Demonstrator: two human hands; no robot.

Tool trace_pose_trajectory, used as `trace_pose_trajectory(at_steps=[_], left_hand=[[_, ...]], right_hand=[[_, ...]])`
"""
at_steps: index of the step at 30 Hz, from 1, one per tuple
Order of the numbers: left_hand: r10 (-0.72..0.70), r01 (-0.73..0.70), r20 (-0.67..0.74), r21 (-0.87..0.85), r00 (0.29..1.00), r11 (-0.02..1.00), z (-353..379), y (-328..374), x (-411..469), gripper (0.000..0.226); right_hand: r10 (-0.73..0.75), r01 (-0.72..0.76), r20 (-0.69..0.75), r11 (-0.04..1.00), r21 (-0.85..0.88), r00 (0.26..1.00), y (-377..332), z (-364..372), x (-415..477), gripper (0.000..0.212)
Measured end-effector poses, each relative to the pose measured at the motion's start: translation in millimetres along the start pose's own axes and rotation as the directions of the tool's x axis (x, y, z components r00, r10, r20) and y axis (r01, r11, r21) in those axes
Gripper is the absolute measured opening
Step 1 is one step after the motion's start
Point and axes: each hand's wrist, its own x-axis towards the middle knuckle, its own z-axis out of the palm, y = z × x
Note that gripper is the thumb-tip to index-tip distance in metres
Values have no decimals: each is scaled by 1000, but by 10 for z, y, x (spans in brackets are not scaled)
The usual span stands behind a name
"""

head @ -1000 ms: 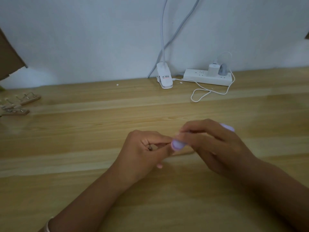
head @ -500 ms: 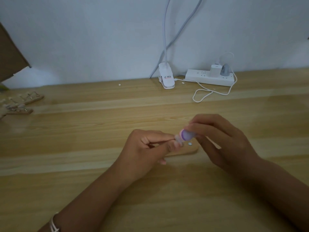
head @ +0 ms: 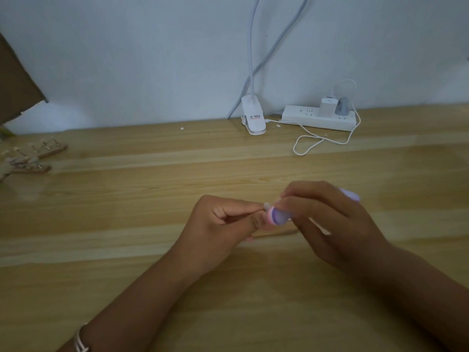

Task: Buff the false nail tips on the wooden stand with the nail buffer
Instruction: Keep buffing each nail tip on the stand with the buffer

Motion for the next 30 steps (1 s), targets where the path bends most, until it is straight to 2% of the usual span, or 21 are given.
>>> trace_pose_trajectory(at_steps=[2, 4, 7, 11, 14, 16, 18, 20, 23, 25, 26, 27, 29, 30], left_hand=[[-33, 33, -9, -22, 999, 999, -5, -3, -5, 17], [-37, 37, -1, -22, 999, 999, -1, 0, 1, 18], [-12, 12, 9, -7, 1000, 1000, 17, 10, 0, 19], [-57, 57, -3, -23, 998, 998, 1, 9, -14, 19], [-30, 30, 15, -18, 999, 999, 12, 20, -8, 21], [-16, 17, 21, -27, 1000, 999, 16, 29, -14, 19], [-26, 27, 19, -53, 999, 998, 6, 40, -21, 15], [-24, 24, 10, -60, 1000, 998, -3, 42, -17, 14], [10, -11, -16, -56, 1000, 998, 5, 39, -4, 15], [38, -39, -18, -60, 999, 997, 12, 26, -4, 13], [44, -45, -14, -59, 999, 997, 18, 15, -2, 11], [44, -44, -11, -54, 999, 998, 23, 0, 1, 10], [36, -36, -9, -46, 999, 998, 35, -32, 10, 11], [35, -35, -9, -46, 999, 998, 40, -45, 13, 12]], right_hand=[[70, -70, -31, 998, -6, 997, 42, -39, 5, 44], [43, -42, -64, 999, 18, 997, 8, -21, 13, 38], [-39, 40, -29, 999, 14, 999, -50, 32, 12, 30], [61, -62, -65, 998, -11, 996, 0, -15, 26, 30], [19, -18, -73, 1000, 14, 997, -93, 14, 46, 25], [19, -19, -48, 1000, 0, 999, -93, -2, 58, 32], [127, -130, -52, 990, -61, 991, 7, -48, 52, 39], [303, -307, -44, 944, -125, 952, 160, -105, 33, 38], [607, -555, 107, 774, -305, 787, 323, -145, -16, 31], [683, -566, 191, 705, -428, 705, 356, -131, -39, 30], [665, -545, 184, 715, -437, 724, 350, -130, -35, 31], [611, -521, 152, 760, -388, 777, 317, -136, -8, 31], [466, -447, 125, 881, -153, 876, 168, -145, 81, 32], [406, -409, 159, 912, -17, 900, 85, -141, 110, 34]])
